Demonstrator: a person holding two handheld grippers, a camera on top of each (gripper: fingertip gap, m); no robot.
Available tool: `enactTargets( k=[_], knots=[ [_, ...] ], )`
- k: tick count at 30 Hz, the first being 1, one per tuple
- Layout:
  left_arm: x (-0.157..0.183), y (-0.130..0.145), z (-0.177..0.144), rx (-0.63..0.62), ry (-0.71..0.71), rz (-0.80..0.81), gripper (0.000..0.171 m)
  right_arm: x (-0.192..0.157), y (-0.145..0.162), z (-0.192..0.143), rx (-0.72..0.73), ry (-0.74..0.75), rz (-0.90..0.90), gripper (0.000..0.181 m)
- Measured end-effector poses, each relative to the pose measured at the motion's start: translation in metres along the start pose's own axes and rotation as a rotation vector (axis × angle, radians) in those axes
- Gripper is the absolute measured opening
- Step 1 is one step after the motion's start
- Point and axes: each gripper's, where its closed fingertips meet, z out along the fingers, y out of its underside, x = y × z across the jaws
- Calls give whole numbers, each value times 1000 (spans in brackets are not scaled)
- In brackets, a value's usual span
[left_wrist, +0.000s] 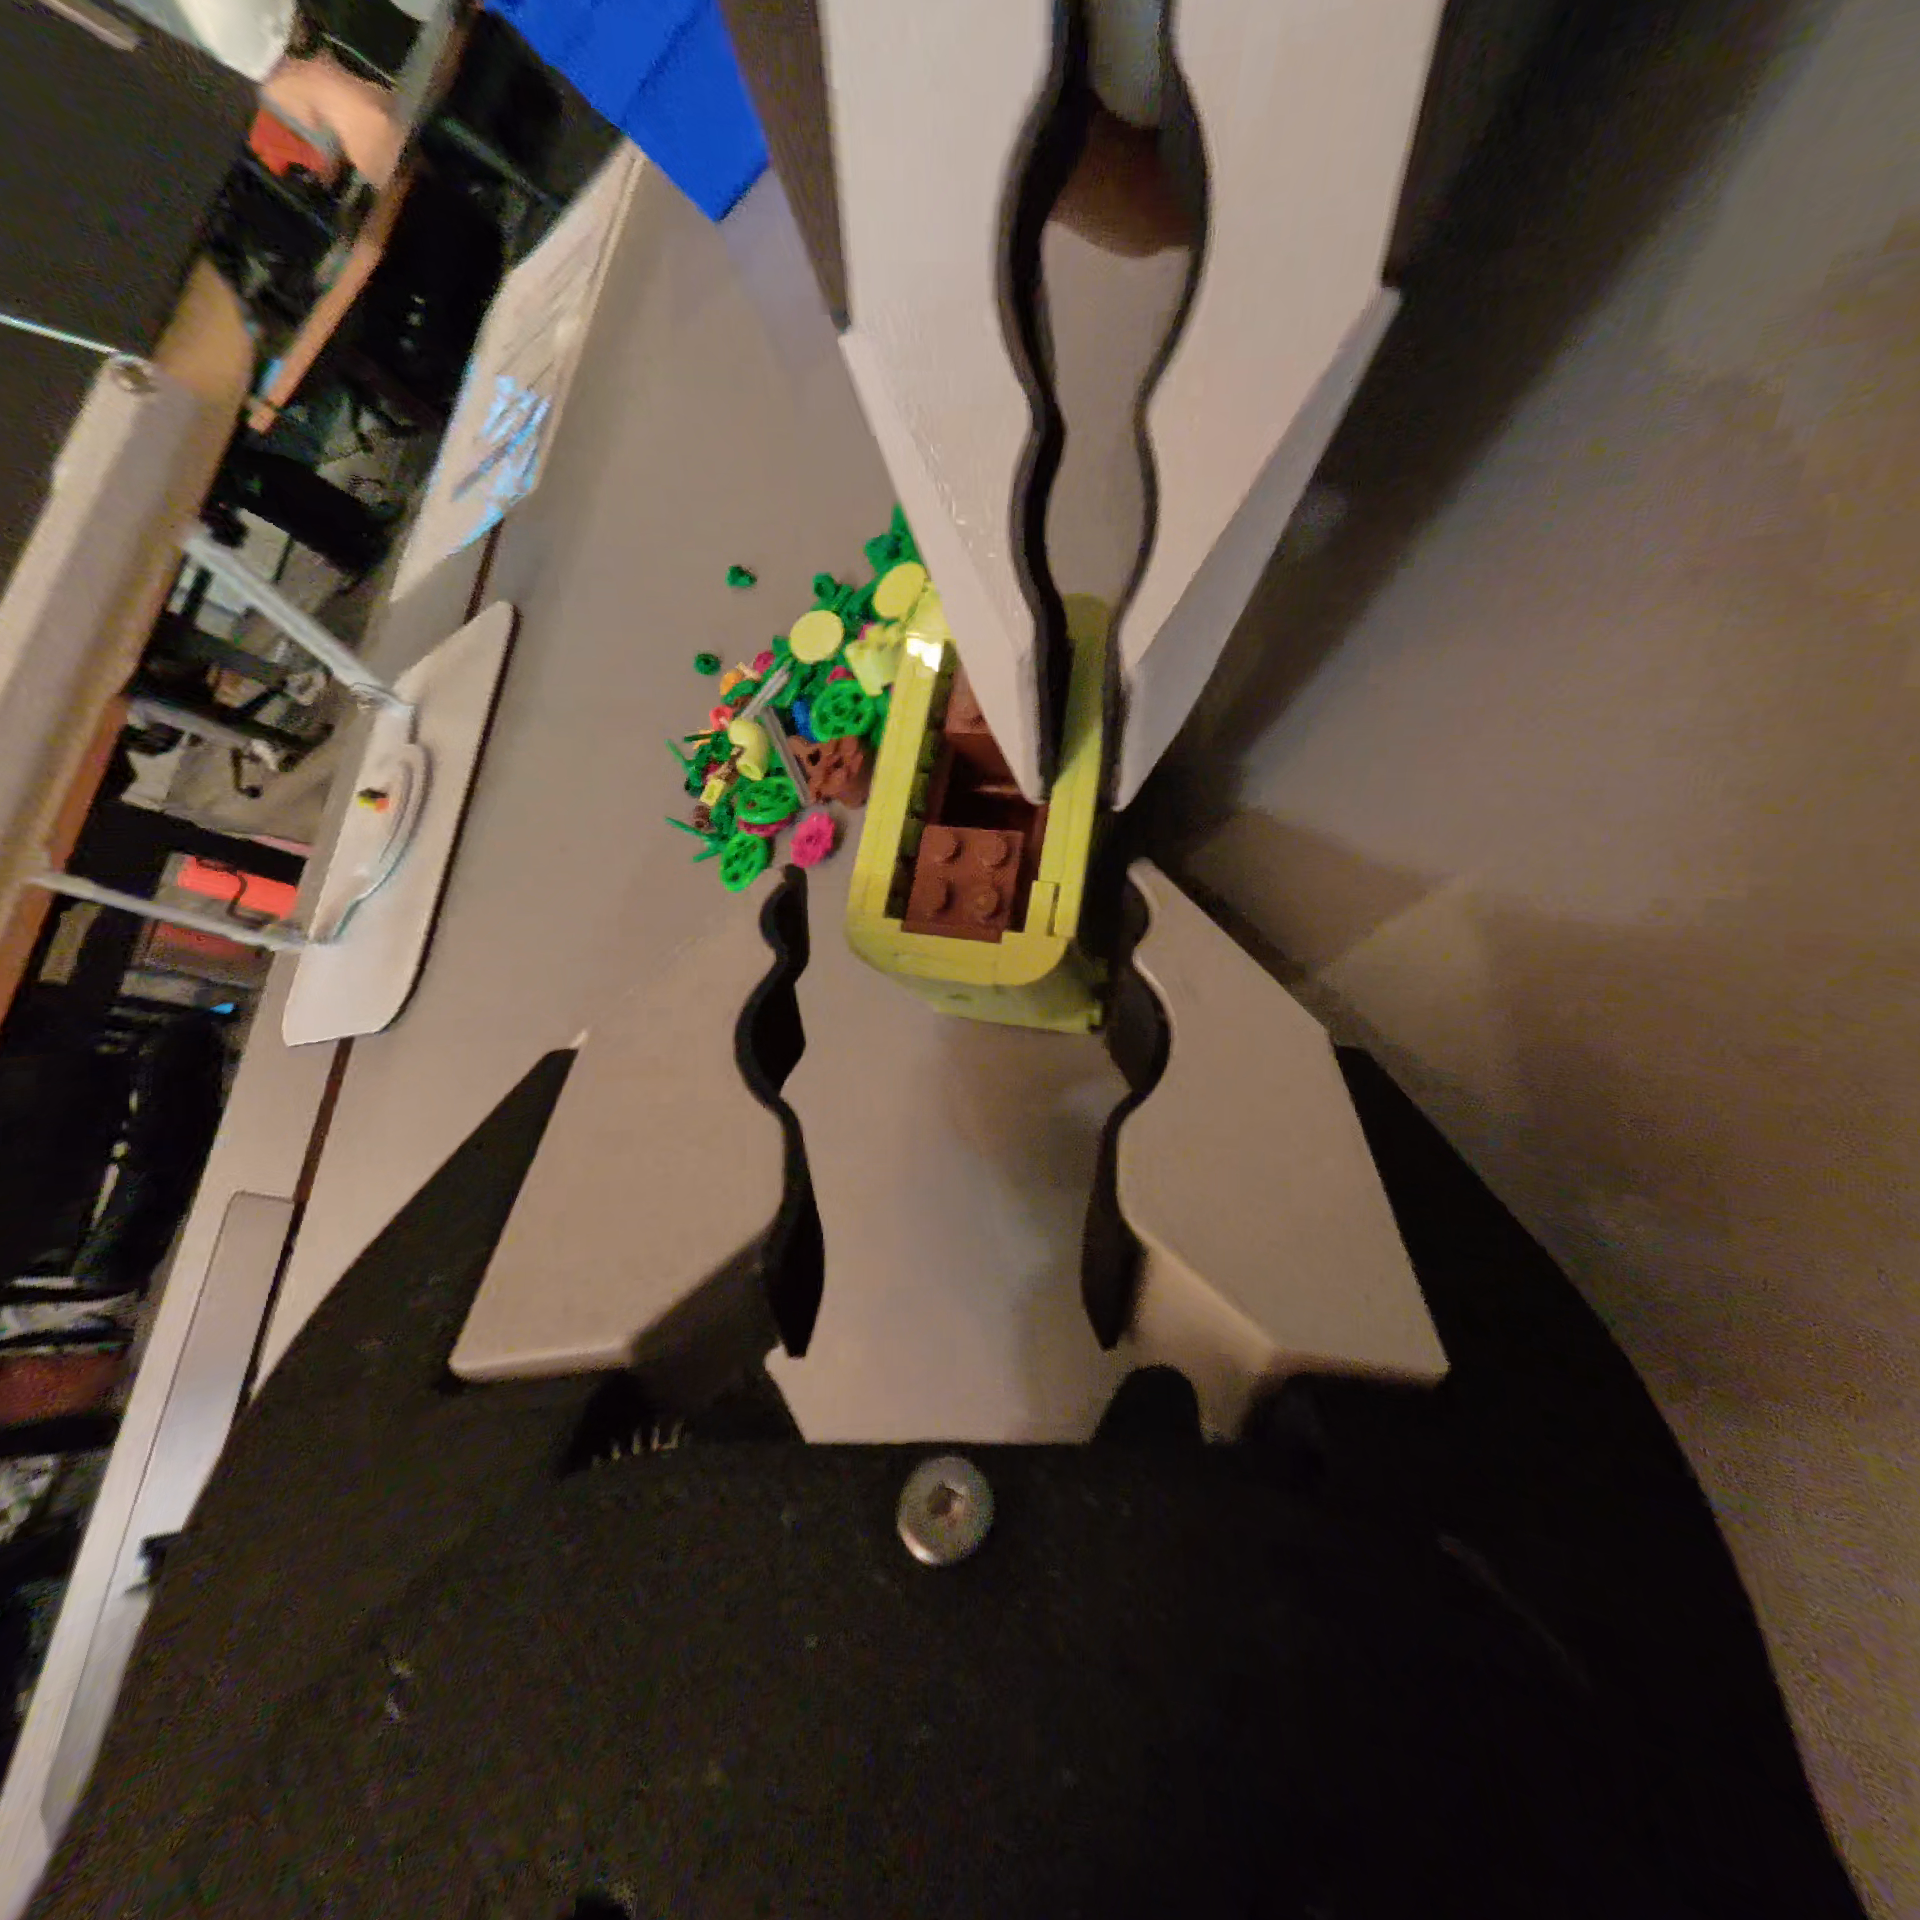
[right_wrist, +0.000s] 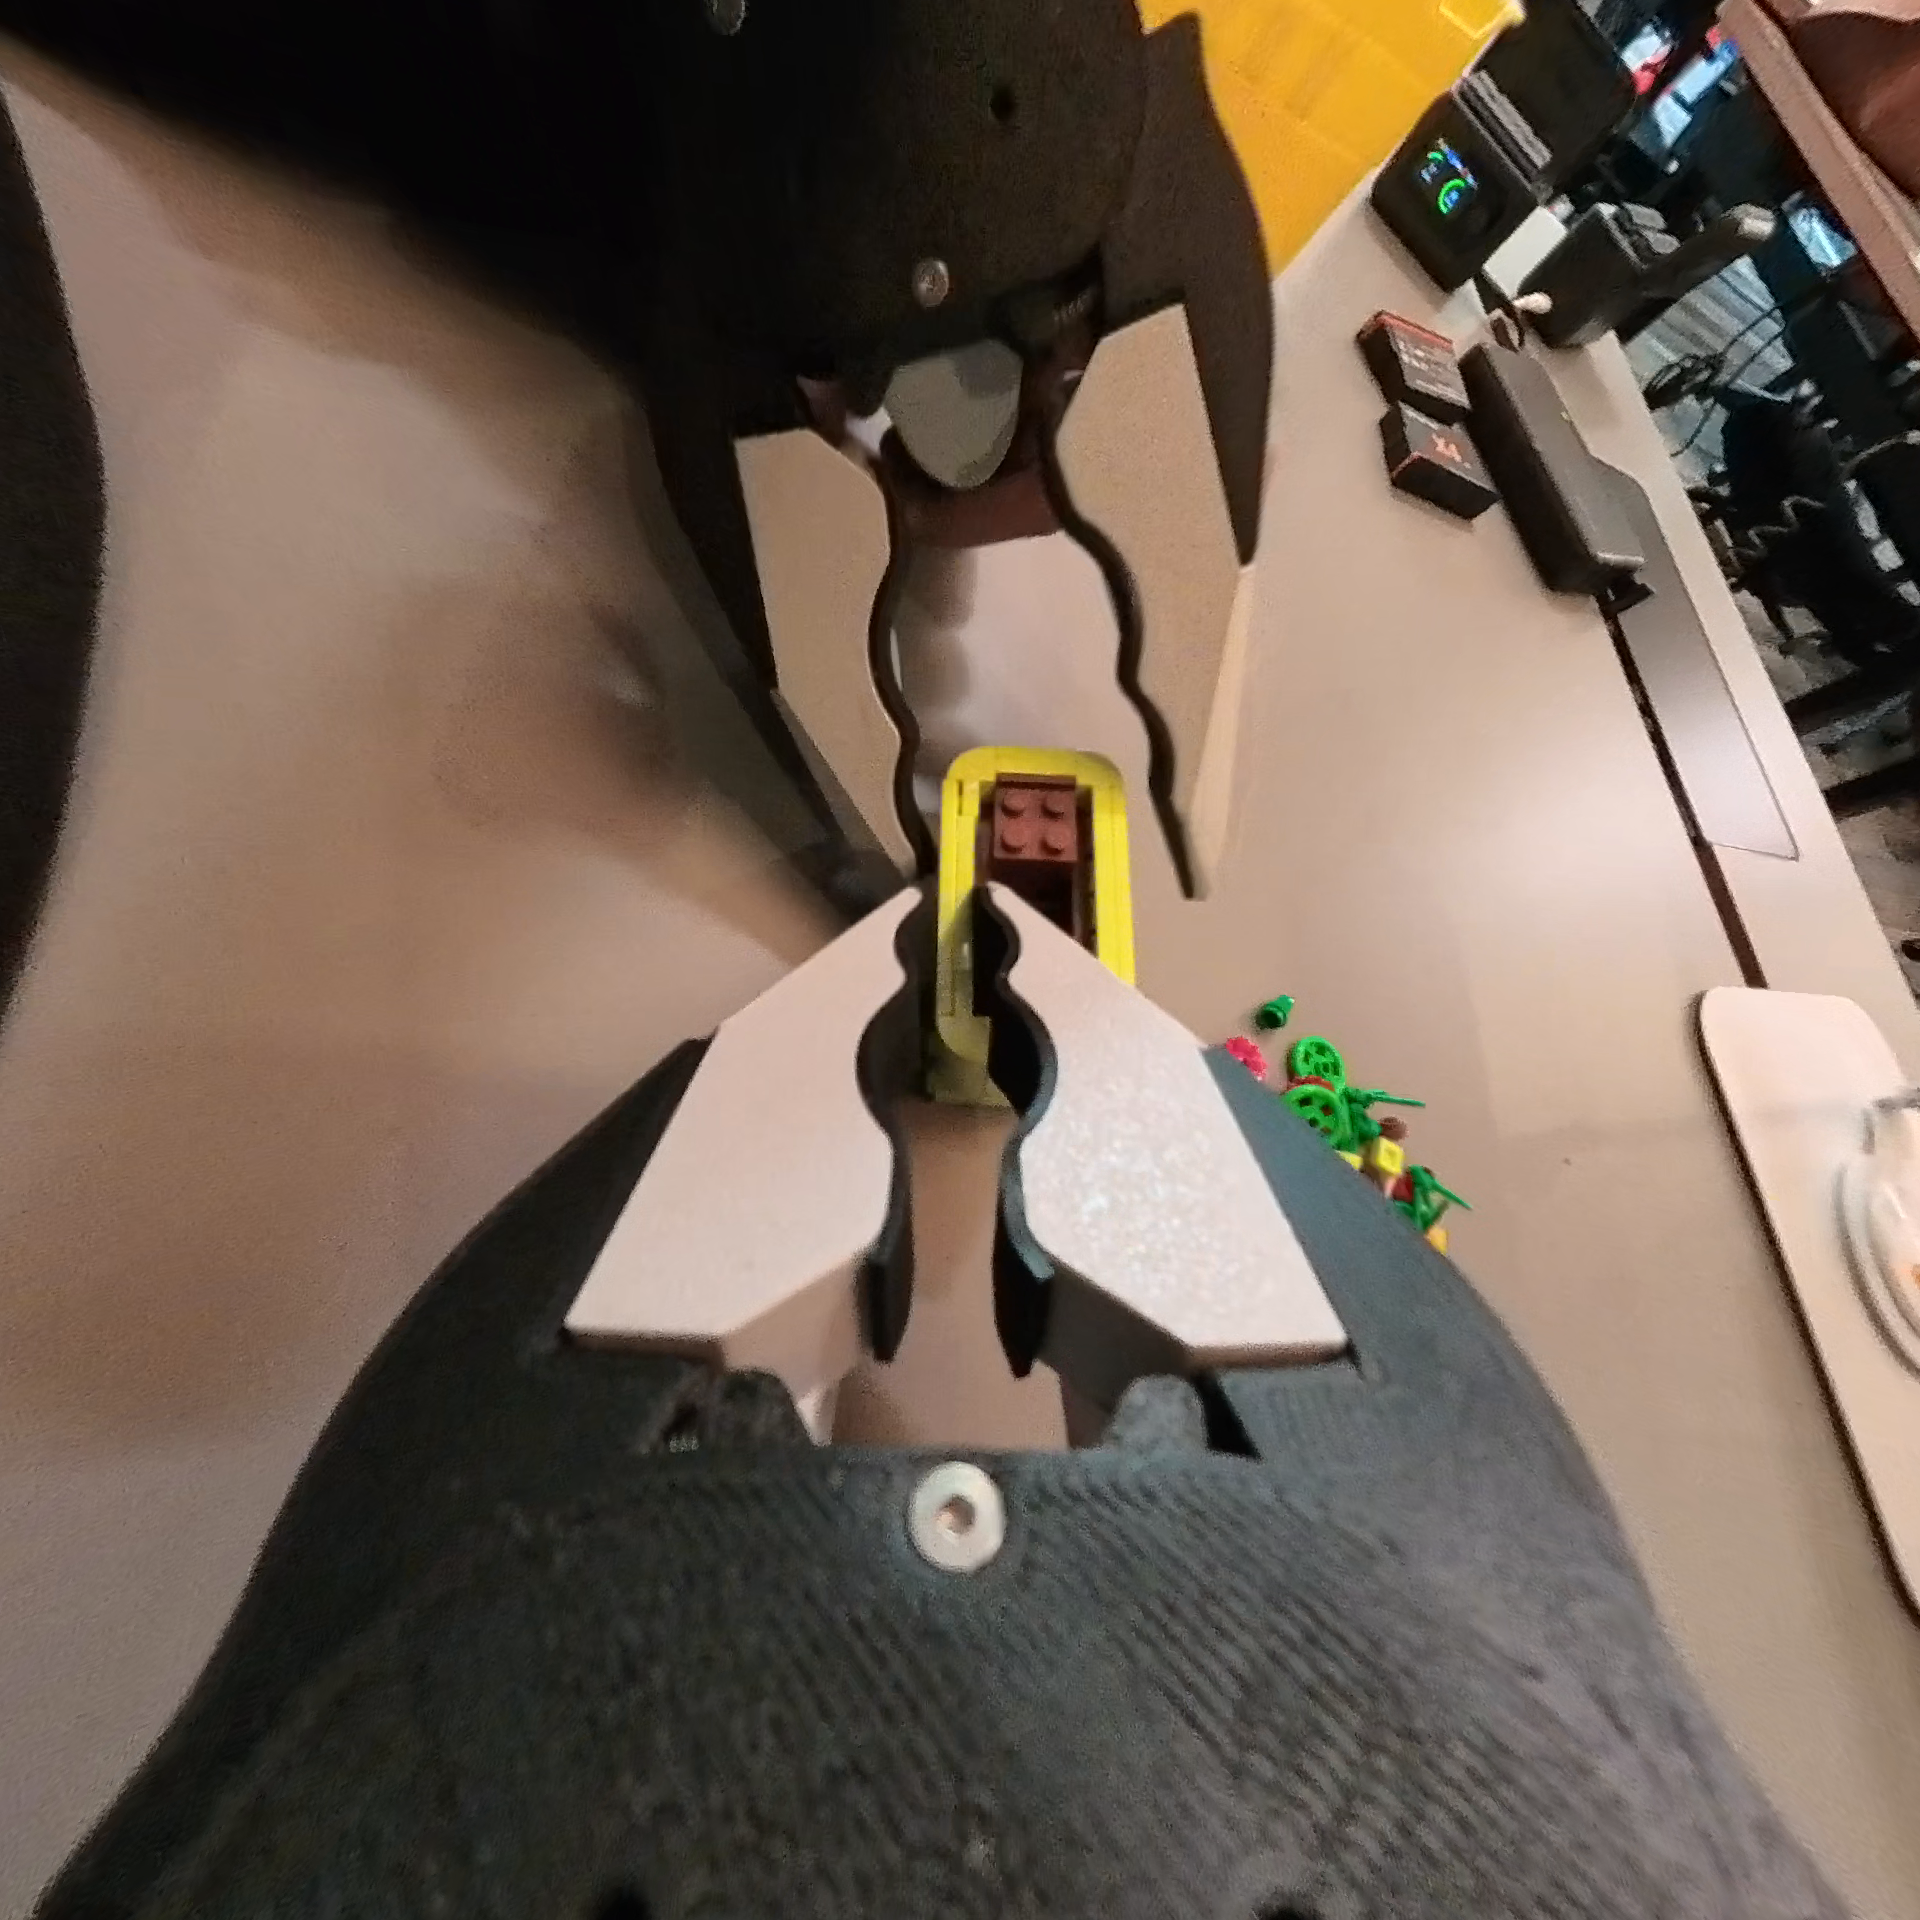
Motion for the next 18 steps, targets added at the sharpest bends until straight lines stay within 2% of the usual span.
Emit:
enactTargets(
  k=[3, 6, 7, 10, 13, 18],
  knots=[
    [7, -3, -5, 16, 70, -63, 55, -3, 0, -1, 24, -16, -52, 4],
    [14, -16, -22, 99, 263, -306, 72, -7, 2, -1, 22, -5, -178, 4],
    [12, -23, -29, 142, 313, -389, 73, -7, 2, -1, 22, 7, -224, 4],
    [-15, -39, -37, 250, 307, -629, 60, -9, 4, 0, 7, 38, -349, 4],
    [-24, -25, -27, 101, 231, -686, 51, -10, 6, 1, -13, 62, -432, 4],
    [-11, -17, -17, -101, 197, -516, 50, -10, 6, 2, -39, 70, -449, 4]
  ],
)
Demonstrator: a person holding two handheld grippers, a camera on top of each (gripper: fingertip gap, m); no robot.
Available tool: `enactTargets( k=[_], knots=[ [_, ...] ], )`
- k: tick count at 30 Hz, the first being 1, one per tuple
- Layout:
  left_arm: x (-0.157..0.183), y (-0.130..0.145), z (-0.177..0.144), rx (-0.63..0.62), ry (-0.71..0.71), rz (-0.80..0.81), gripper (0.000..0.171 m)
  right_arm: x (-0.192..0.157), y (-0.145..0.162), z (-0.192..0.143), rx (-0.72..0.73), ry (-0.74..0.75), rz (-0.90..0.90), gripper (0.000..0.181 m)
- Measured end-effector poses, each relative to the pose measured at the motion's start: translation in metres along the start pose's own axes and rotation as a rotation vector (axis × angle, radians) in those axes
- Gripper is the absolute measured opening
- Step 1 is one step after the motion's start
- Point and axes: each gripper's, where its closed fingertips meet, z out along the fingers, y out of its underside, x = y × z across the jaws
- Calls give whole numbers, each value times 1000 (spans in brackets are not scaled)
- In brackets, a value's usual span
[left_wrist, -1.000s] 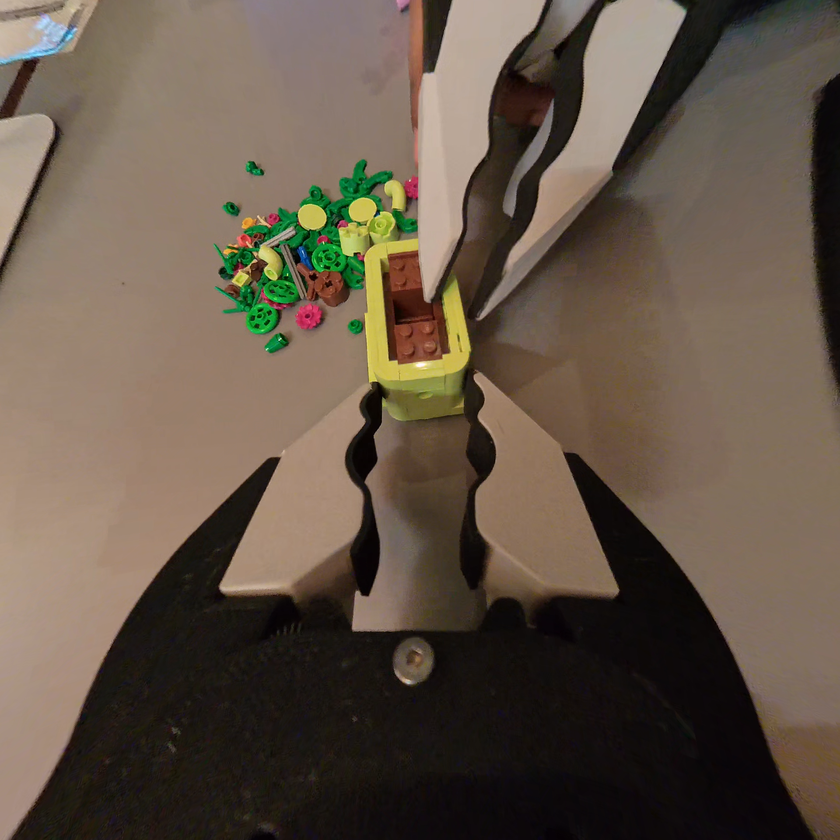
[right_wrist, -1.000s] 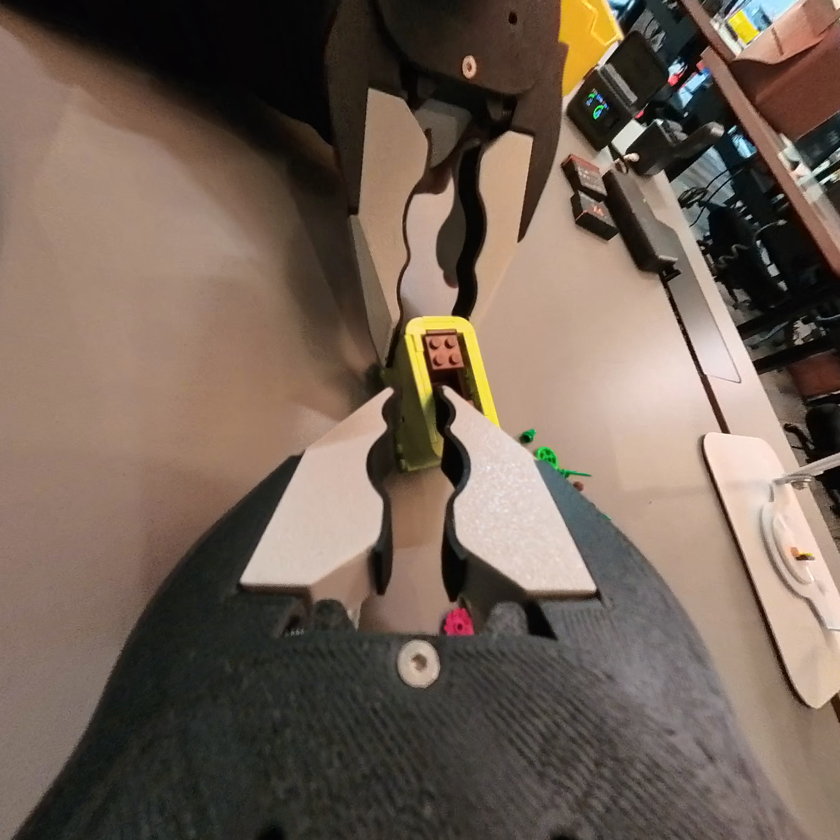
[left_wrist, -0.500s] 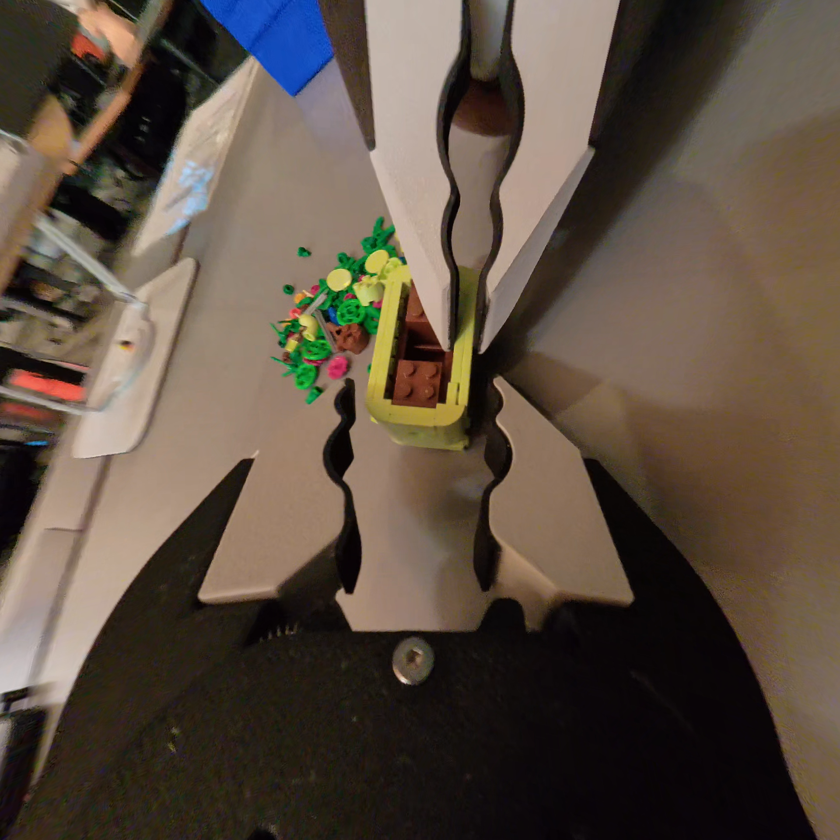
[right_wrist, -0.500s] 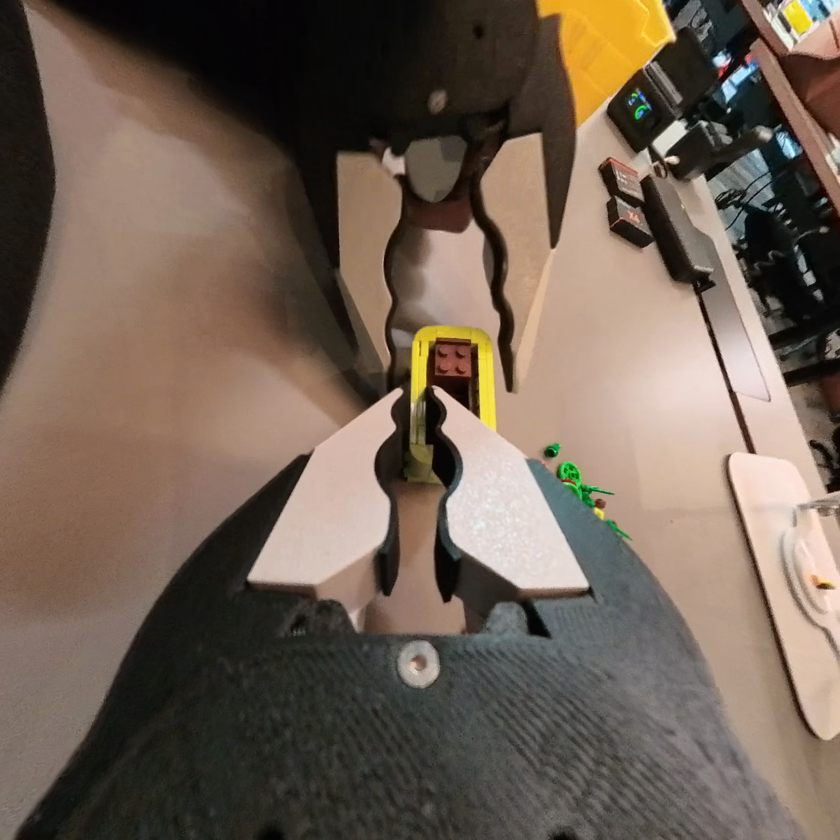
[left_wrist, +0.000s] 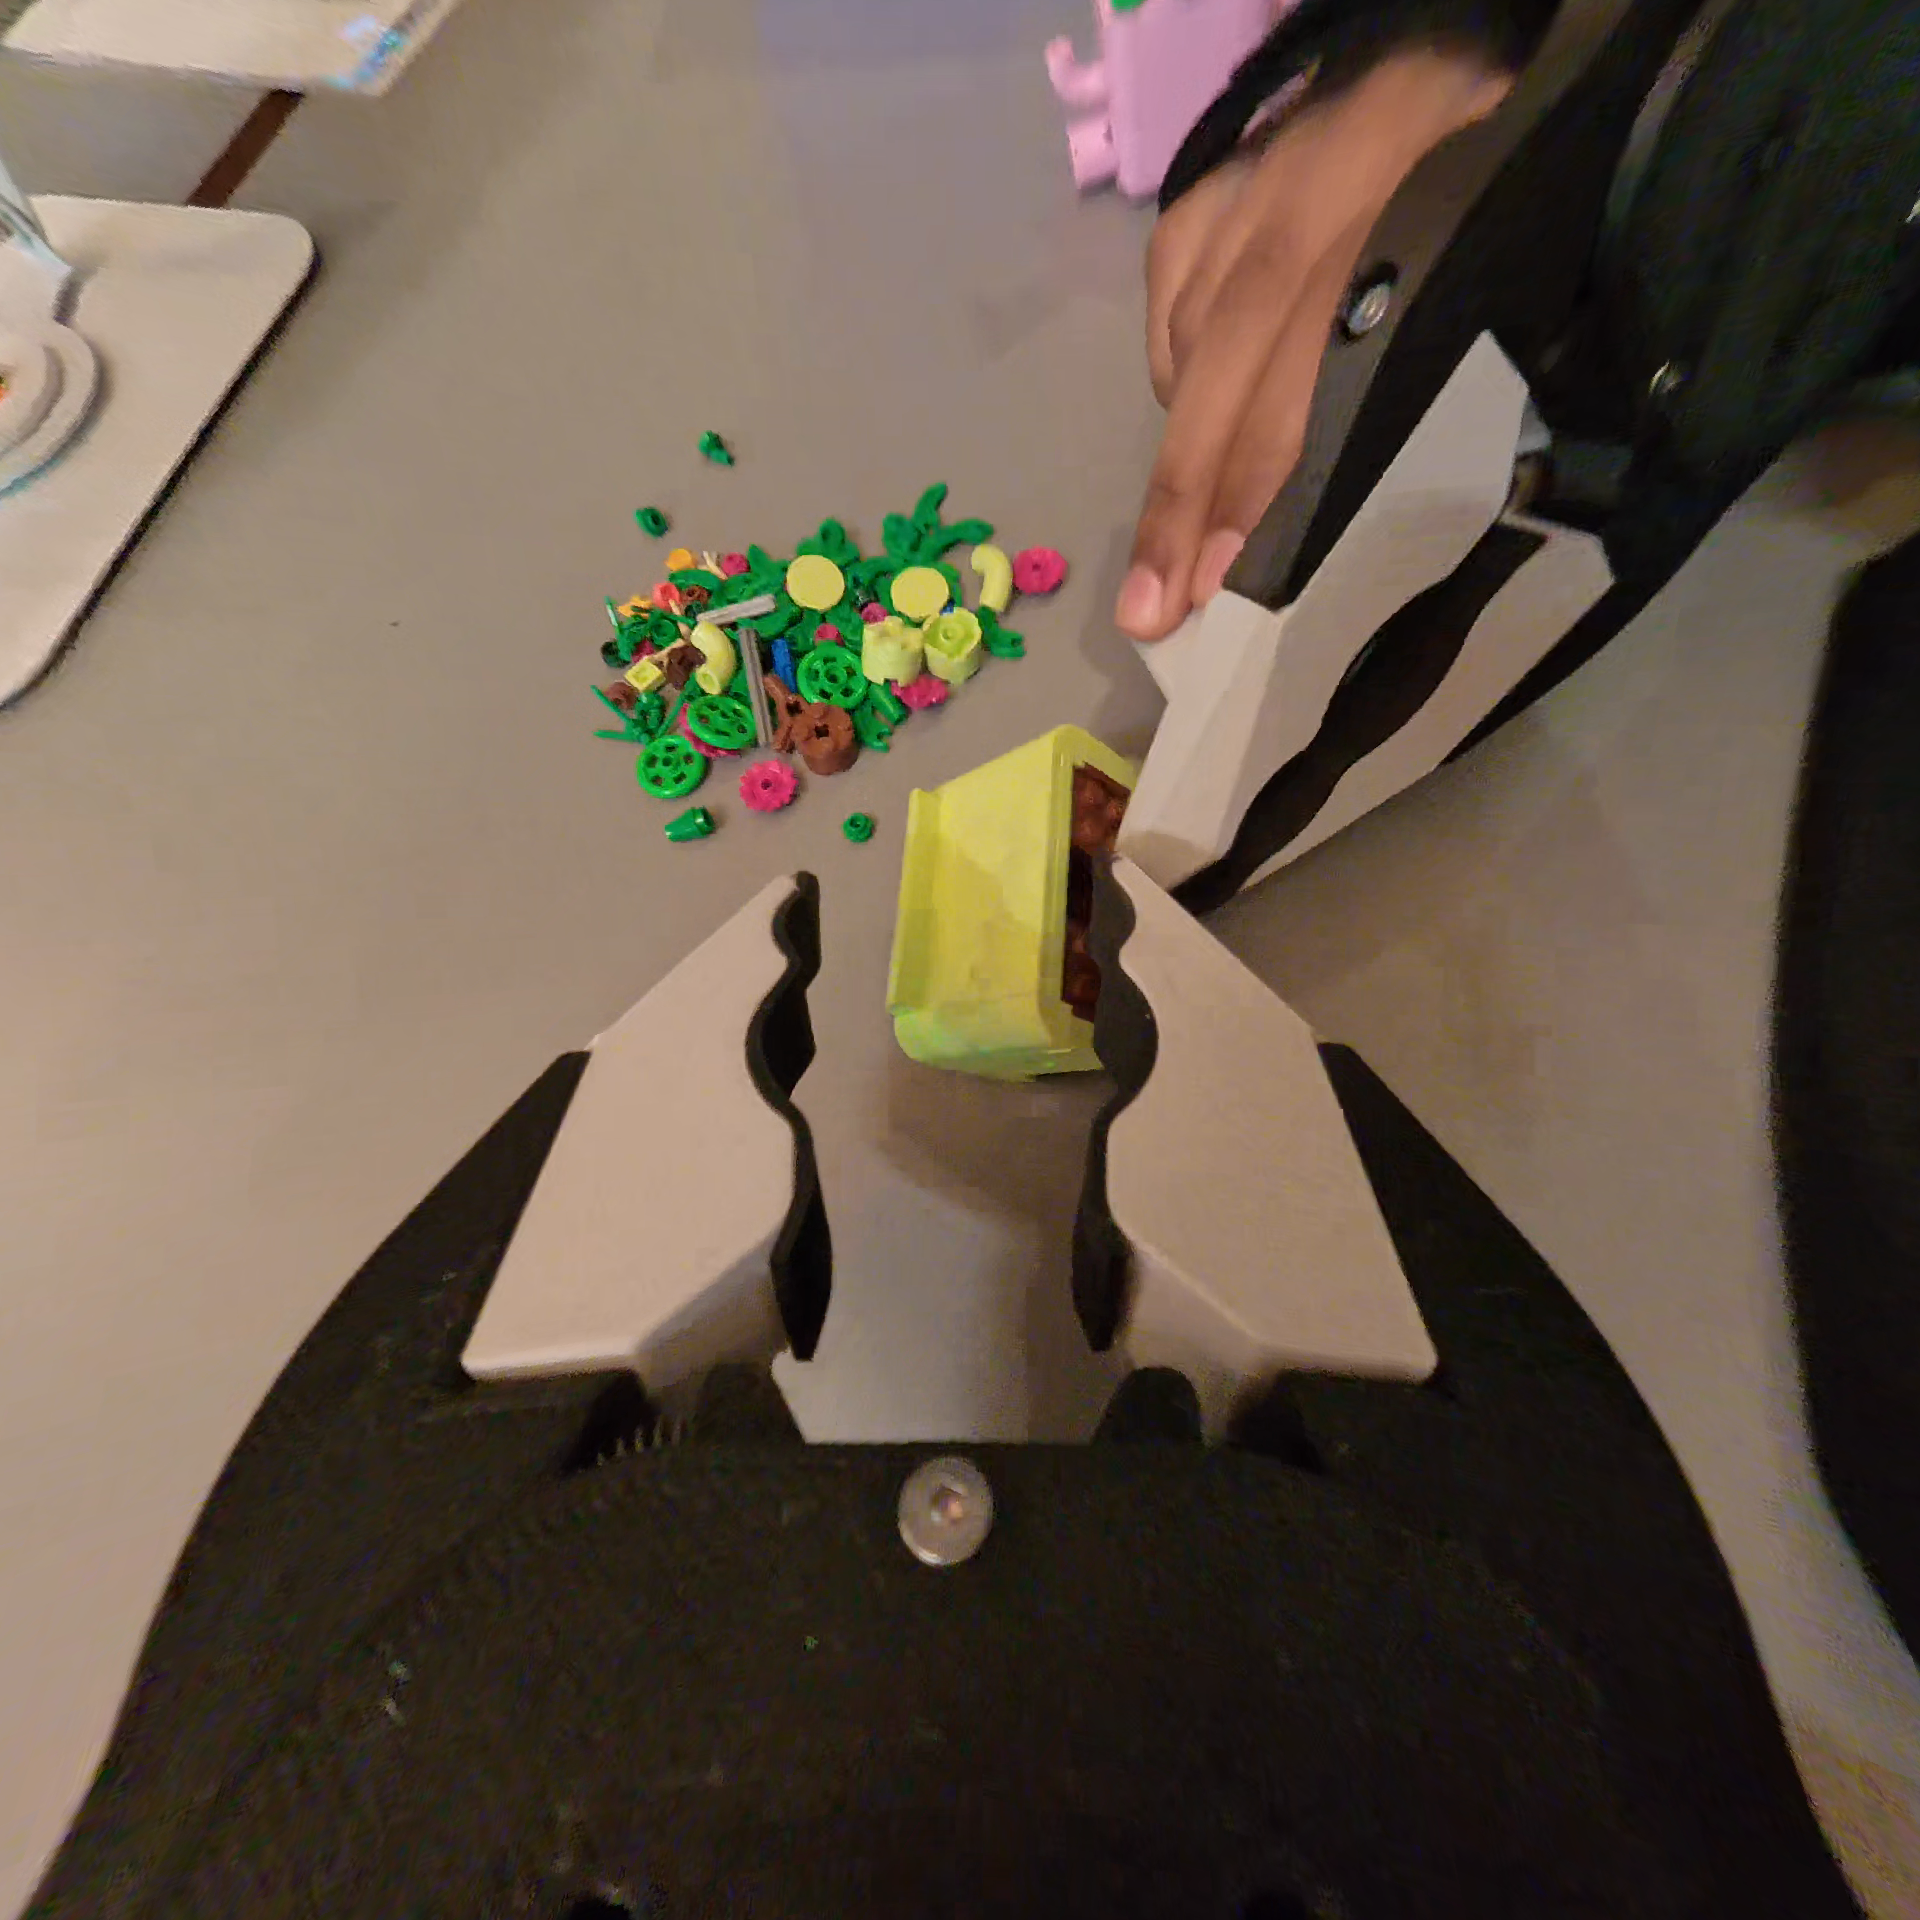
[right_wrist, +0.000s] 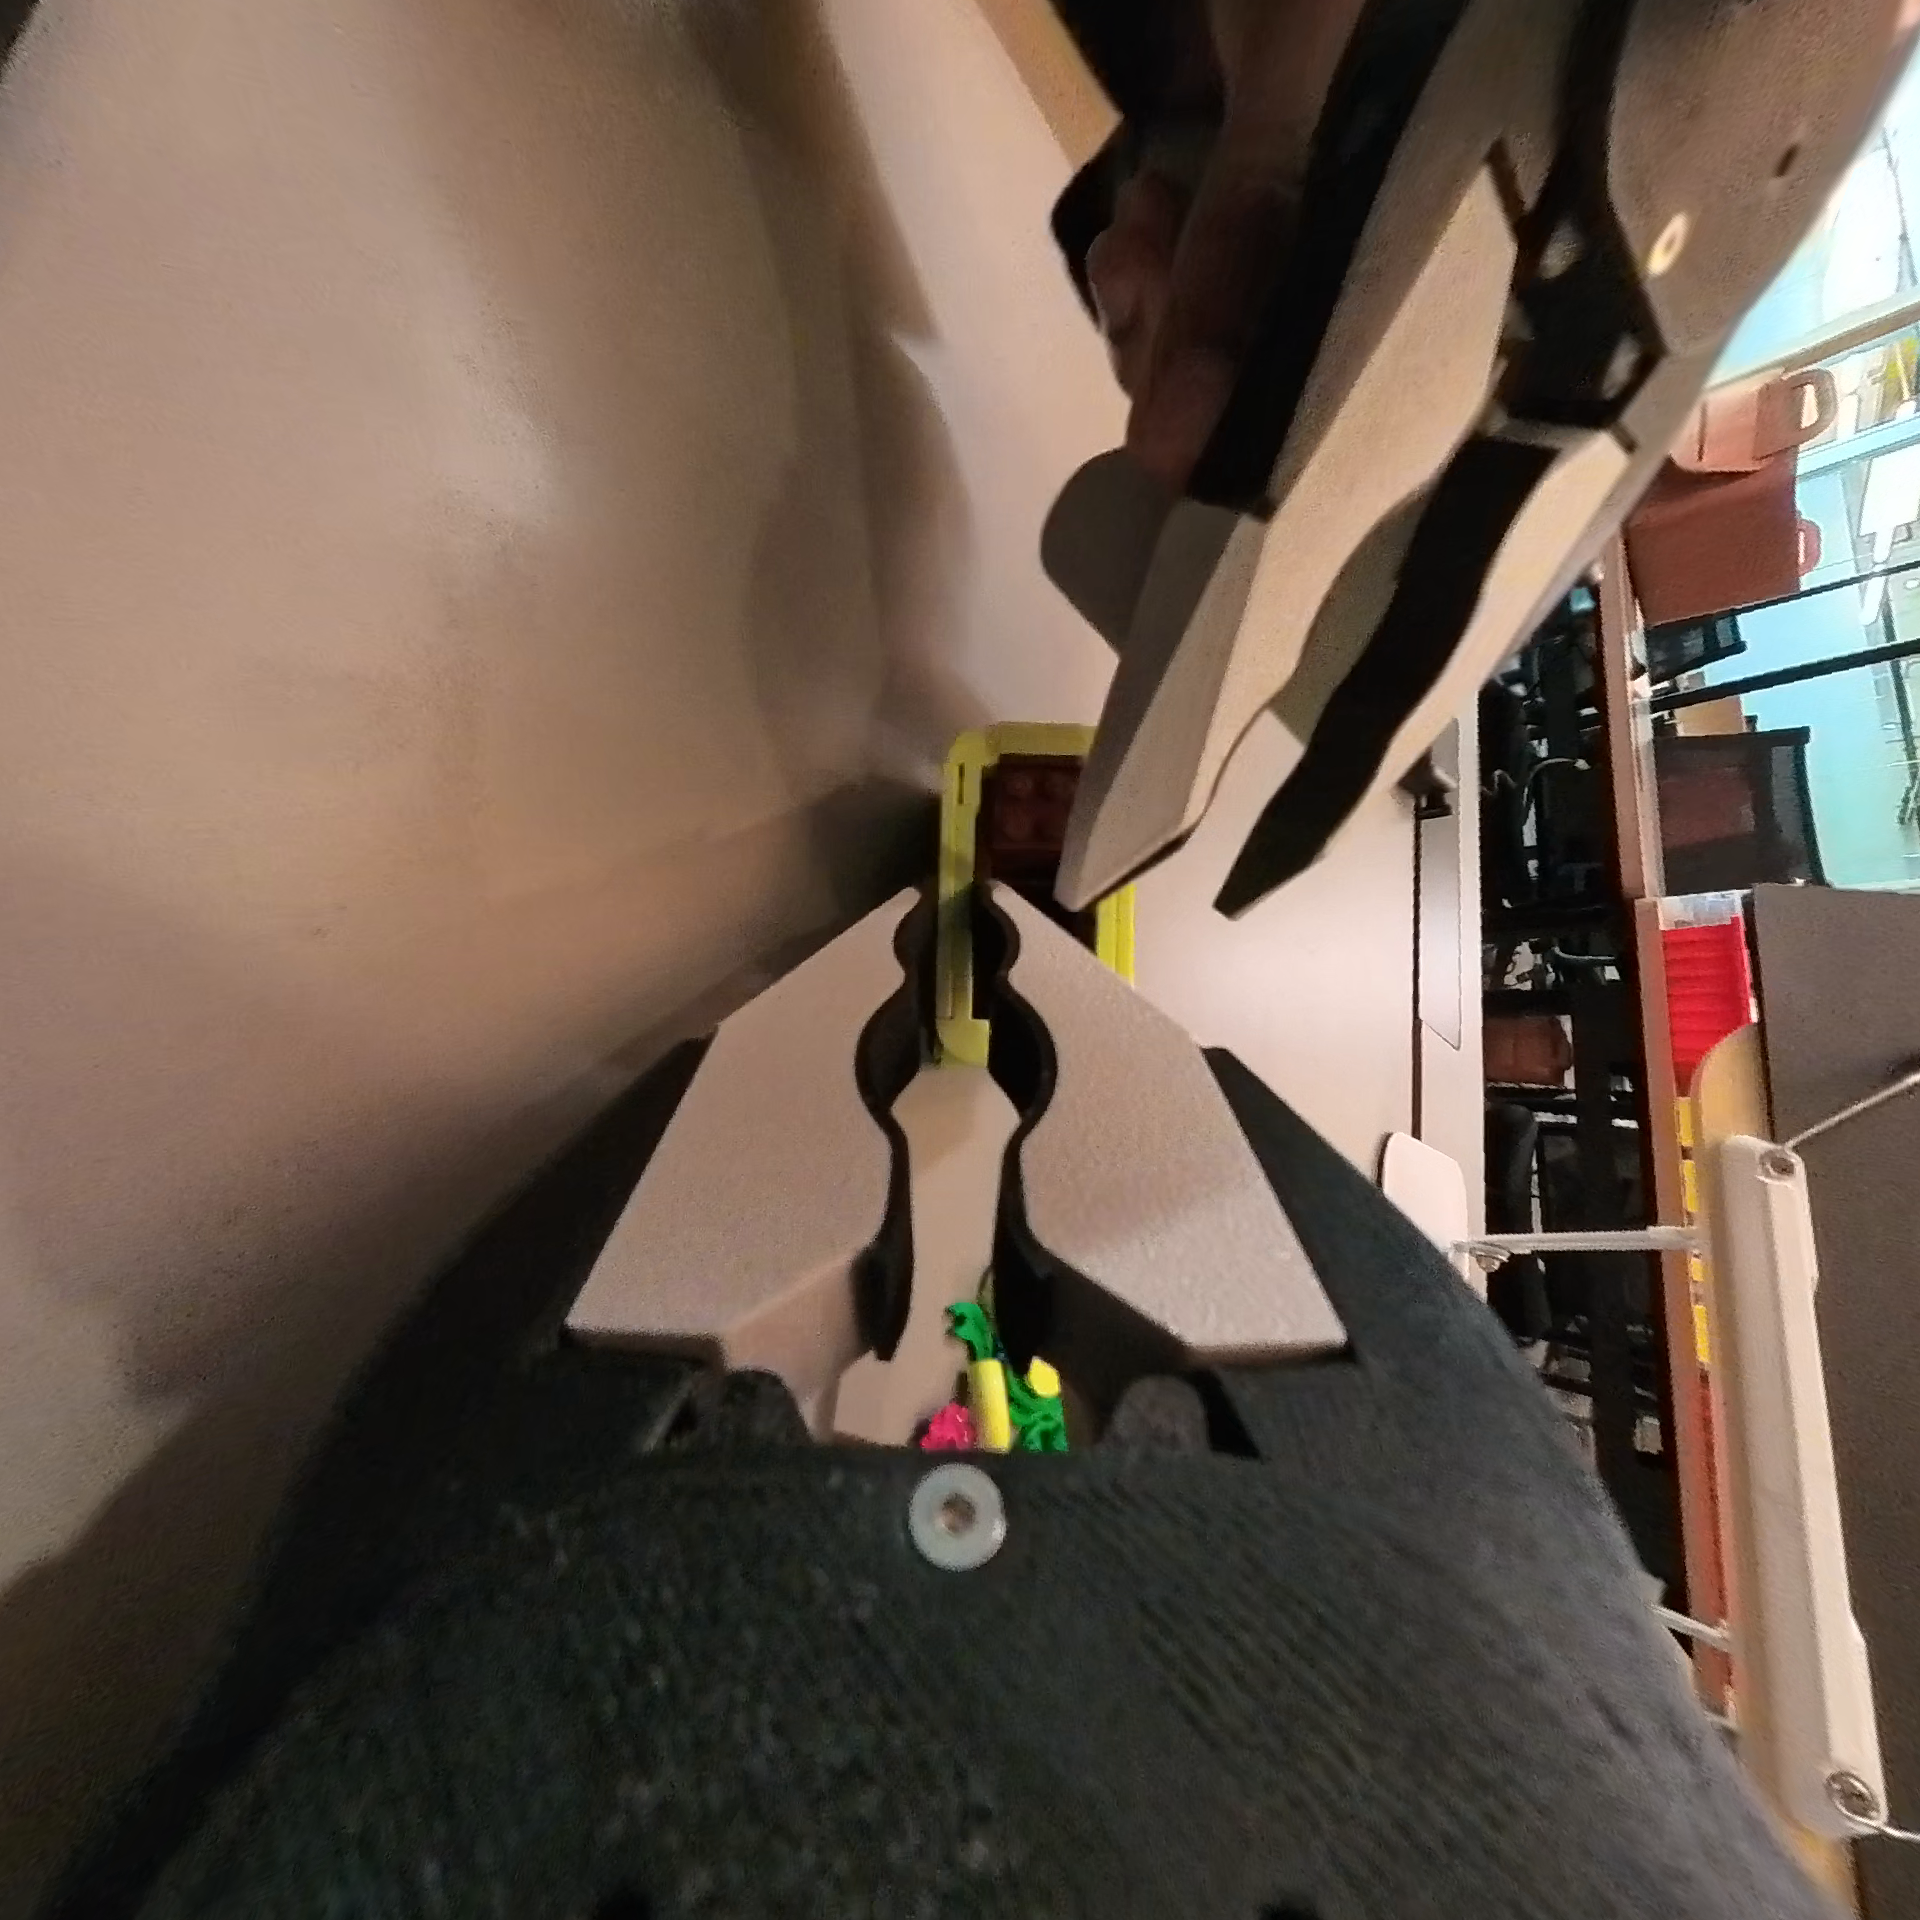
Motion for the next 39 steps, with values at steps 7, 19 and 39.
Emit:
enactTargets(
  k=[7, 19, 39],
  knots=[
    [2, -1, 5, -101, 29, 82, 27, 3, 3, 0, -61, 15, -31, 4],
    [-8, -2, 16, -177, -85, 169, 7, 16, 11, -1, -69, -20, 368, 5],
    [-54, 13, 0, -104, -200, -25, 0, 6, -9, -5, 44, -73, 402, 4]
  ],
)
